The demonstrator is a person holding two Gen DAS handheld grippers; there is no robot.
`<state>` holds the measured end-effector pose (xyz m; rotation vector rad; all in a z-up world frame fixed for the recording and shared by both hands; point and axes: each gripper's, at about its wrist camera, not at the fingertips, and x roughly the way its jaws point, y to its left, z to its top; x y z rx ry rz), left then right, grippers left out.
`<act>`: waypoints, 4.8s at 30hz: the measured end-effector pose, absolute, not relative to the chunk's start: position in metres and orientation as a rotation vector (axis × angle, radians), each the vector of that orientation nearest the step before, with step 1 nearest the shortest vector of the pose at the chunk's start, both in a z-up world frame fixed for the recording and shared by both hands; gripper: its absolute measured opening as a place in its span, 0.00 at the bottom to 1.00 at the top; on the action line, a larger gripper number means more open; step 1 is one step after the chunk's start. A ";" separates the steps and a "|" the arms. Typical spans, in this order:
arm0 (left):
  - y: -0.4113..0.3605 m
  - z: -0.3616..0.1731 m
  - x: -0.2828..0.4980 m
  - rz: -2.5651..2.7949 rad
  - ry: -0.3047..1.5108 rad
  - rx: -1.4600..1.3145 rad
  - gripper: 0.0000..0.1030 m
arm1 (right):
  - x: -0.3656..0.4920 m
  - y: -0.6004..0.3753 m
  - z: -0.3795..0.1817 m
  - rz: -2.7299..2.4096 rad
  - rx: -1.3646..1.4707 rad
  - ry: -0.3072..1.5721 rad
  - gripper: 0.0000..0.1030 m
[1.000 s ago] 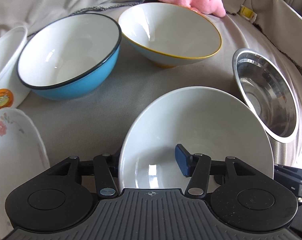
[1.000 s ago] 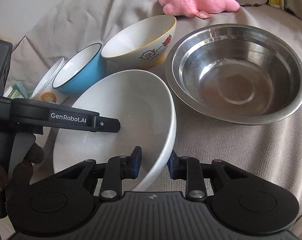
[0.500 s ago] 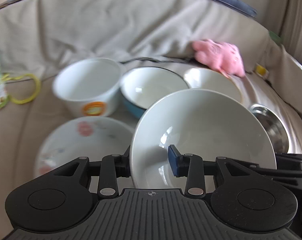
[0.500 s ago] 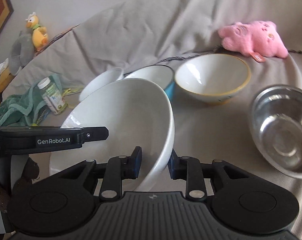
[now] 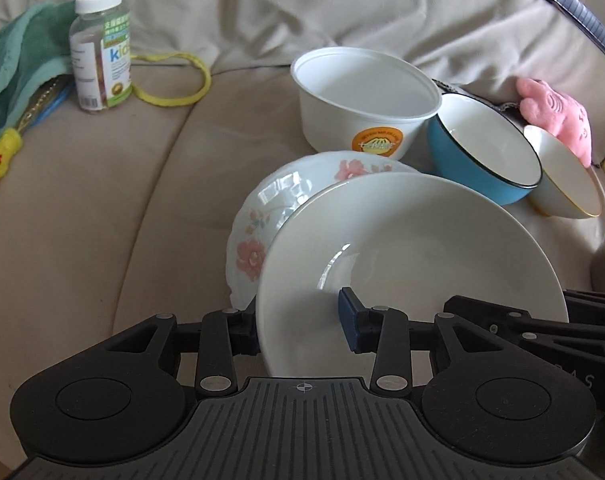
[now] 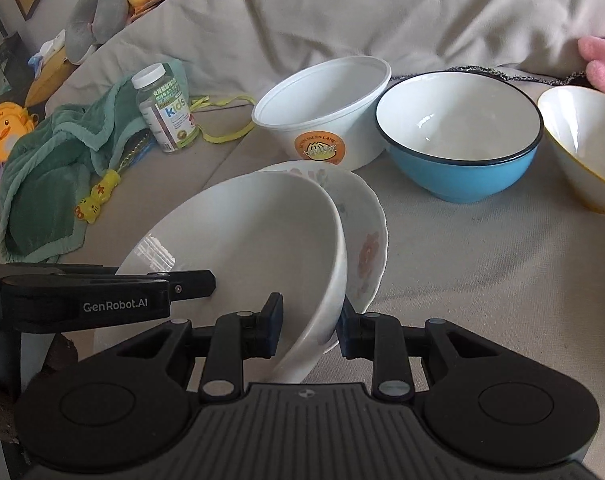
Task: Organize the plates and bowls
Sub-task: 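Lift the white bowl onto the flowered plate and open the left tool, then move the left tool to the stainless steel bowl, then grasp the steel bowl rim with the left tool and lift it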
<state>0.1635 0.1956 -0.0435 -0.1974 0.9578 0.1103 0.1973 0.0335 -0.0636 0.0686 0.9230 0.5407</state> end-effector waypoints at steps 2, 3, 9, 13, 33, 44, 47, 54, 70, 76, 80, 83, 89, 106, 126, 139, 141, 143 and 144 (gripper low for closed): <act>0.195 -0.044 0.165 0.115 0.951 -0.174 0.39 | 0.202 0.036 -0.065 0.541 0.058 0.933 0.27; 0.196 -0.045 0.167 0.120 0.952 -0.168 0.38 | 0.206 0.037 -0.067 0.538 0.051 0.940 0.27; 0.215 -0.051 0.171 0.145 0.939 -0.247 0.28 | 0.226 0.049 -0.075 0.521 0.040 0.984 0.27; 0.217 -0.054 0.173 0.155 0.927 -0.271 0.26 | 0.236 0.053 -0.077 0.521 0.038 0.992 0.27; 0.217 -0.022 0.156 0.211 0.820 -0.233 0.21 | 0.226 0.027 -0.058 0.549 0.031 0.920 0.26; 0.246 -0.039 0.154 0.188 0.832 -0.312 0.31 | 0.235 -0.013 -0.055 0.526 0.200 0.908 0.50; 0.254 -0.050 0.163 0.179 0.855 -0.373 0.35 | 0.242 -0.011 -0.061 0.523 0.237 0.940 0.50; 0.266 -0.076 0.187 0.084 0.935 -0.505 0.34 | 0.254 0.009 -0.084 0.533 0.243 1.010 0.50; 0.220 -0.077 0.194 0.007 1.021 -0.516 0.44 | 0.240 -0.009 -0.092 0.551 0.183 1.030 0.42; 0.174 -0.075 0.211 -0.068 1.038 -0.471 0.46 | 0.226 -0.060 -0.090 0.457 0.242 1.010 0.41; 0.156 -0.073 0.221 -0.088 1.039 -0.454 0.46 | 0.228 -0.080 -0.091 0.422 0.262 0.996 0.41; 0.144 -0.074 0.227 -0.088 1.056 -0.408 0.45 | 0.234 -0.090 -0.093 0.405 0.273 0.985 0.41; 0.122 -0.056 0.219 -0.034 1.039 -0.250 0.44 | 0.220 -0.100 -0.087 0.388 0.219 0.932 0.42; -0.035 -0.005 0.220 -0.340 0.835 -0.219 0.44 | 0.161 -0.218 -0.018 0.036 0.033 0.593 0.57; -0.145 -0.086 0.284 -0.312 1.052 -0.159 0.44 | 0.219 -0.337 -0.083 -0.030 0.405 0.755 0.33; -0.133 -0.066 0.244 -0.372 1.026 -0.152 0.40 | 0.176 -0.312 -0.063 0.014 0.377 0.728 0.24; -0.122 -0.050 0.227 -0.387 1.001 -0.156 0.40 | 0.162 -0.301 -0.052 0.030 0.361 0.706 0.25; -0.108 -0.034 0.210 -0.390 0.962 -0.153 0.40 | 0.152 -0.287 -0.041 0.031 0.328 0.687 0.25; -0.100 -0.026 0.203 -0.381 0.941 -0.145 0.40 | 0.148 -0.281 -0.036 0.042 0.326 0.682 0.25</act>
